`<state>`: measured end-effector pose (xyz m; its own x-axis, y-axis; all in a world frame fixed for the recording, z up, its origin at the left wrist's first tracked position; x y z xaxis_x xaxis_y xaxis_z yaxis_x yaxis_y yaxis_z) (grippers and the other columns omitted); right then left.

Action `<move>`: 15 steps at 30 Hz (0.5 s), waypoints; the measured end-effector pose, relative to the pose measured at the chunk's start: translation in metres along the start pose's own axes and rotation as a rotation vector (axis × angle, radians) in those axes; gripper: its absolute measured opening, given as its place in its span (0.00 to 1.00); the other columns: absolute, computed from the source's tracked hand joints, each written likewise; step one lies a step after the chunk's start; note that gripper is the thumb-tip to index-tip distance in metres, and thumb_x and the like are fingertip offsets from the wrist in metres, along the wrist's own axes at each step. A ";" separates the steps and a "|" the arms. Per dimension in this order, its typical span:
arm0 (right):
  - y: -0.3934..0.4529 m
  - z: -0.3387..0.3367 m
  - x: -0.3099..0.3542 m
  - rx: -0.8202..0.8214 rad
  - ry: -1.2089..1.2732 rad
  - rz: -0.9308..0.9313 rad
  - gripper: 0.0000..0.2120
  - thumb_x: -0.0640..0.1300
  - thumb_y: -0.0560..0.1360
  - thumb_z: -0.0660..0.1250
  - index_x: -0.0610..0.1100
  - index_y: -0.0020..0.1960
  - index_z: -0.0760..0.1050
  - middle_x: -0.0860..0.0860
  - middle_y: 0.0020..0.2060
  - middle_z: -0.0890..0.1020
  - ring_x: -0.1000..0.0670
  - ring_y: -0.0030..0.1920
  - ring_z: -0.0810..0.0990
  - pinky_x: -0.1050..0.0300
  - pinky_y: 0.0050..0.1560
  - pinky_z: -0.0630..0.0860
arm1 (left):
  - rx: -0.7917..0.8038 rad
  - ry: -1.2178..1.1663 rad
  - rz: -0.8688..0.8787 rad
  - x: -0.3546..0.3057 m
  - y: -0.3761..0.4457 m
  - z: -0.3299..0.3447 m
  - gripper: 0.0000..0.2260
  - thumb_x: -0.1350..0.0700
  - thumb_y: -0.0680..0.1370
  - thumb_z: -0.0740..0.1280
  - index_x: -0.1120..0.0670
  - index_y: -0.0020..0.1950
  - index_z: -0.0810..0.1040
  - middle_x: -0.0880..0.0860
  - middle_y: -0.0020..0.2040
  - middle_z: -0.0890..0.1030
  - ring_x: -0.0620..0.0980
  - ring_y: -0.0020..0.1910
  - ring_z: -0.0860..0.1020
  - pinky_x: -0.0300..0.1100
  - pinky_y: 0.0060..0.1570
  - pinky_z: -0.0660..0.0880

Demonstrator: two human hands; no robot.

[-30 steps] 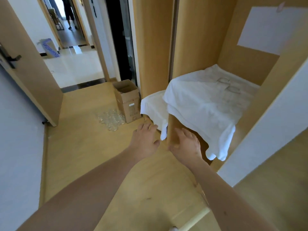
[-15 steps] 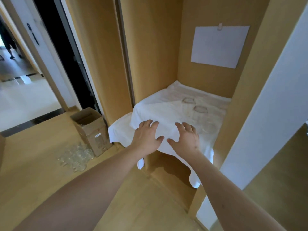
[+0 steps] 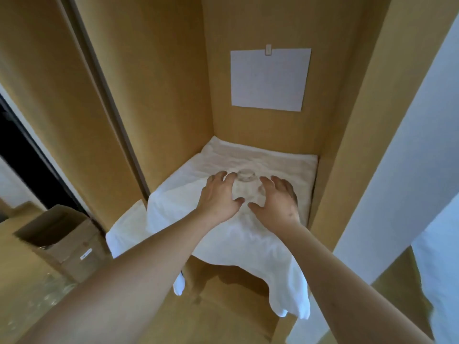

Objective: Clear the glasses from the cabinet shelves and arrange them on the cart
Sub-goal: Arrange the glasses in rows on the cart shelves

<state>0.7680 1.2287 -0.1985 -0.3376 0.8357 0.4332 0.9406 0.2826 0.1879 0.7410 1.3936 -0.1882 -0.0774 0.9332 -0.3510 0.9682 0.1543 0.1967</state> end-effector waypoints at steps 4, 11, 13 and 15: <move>0.025 0.008 -0.004 0.043 0.037 0.118 0.39 0.58 0.75 0.70 0.51 0.80 0.56 0.48 0.79 0.59 0.44 0.78 0.53 0.48 0.76 0.59 | 0.051 -0.017 0.091 0.004 0.044 0.006 0.36 0.45 0.74 0.74 0.51 0.78 0.63 0.56 0.77 0.64 0.59 0.75 0.62 0.53 0.70 0.67; 0.053 0.017 0.002 0.213 -0.122 0.250 0.44 0.52 0.68 0.78 0.52 0.77 0.58 0.47 0.64 0.70 0.43 0.65 0.71 0.49 0.57 0.73 | 0.318 -0.077 0.203 0.009 0.097 0.020 0.48 0.51 0.67 0.80 0.45 0.81 0.57 0.54 0.81 0.53 0.60 0.76 0.58 0.54 0.69 0.69; 0.057 0.017 0.002 0.265 -0.166 0.278 0.42 0.51 0.66 0.80 0.52 0.74 0.62 0.49 0.60 0.70 0.44 0.61 0.72 0.51 0.52 0.73 | 0.409 -0.031 0.257 0.008 0.107 0.024 0.49 0.52 0.66 0.81 0.44 0.81 0.57 0.53 0.81 0.53 0.60 0.76 0.61 0.54 0.68 0.70; 0.061 0.017 0.002 0.291 -0.191 0.305 0.42 0.51 0.65 0.81 0.52 0.73 0.63 0.49 0.60 0.70 0.45 0.60 0.73 0.52 0.51 0.74 | 0.470 -0.016 0.303 0.006 0.116 0.029 0.47 0.53 0.66 0.81 0.45 0.80 0.61 0.52 0.79 0.58 0.58 0.73 0.67 0.52 0.65 0.73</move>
<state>0.8252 1.2558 -0.2011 -0.0568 0.9654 0.2545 0.9759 0.1075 -0.1901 0.8598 1.4078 -0.1942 0.2205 0.9078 -0.3566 0.9488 -0.2844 -0.1372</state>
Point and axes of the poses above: each hand's wrist, its own y-axis towards the middle knuckle, its own z-axis out of the palm, x = y × z, the point moved 2 cm from there along y, towards the middle knuckle
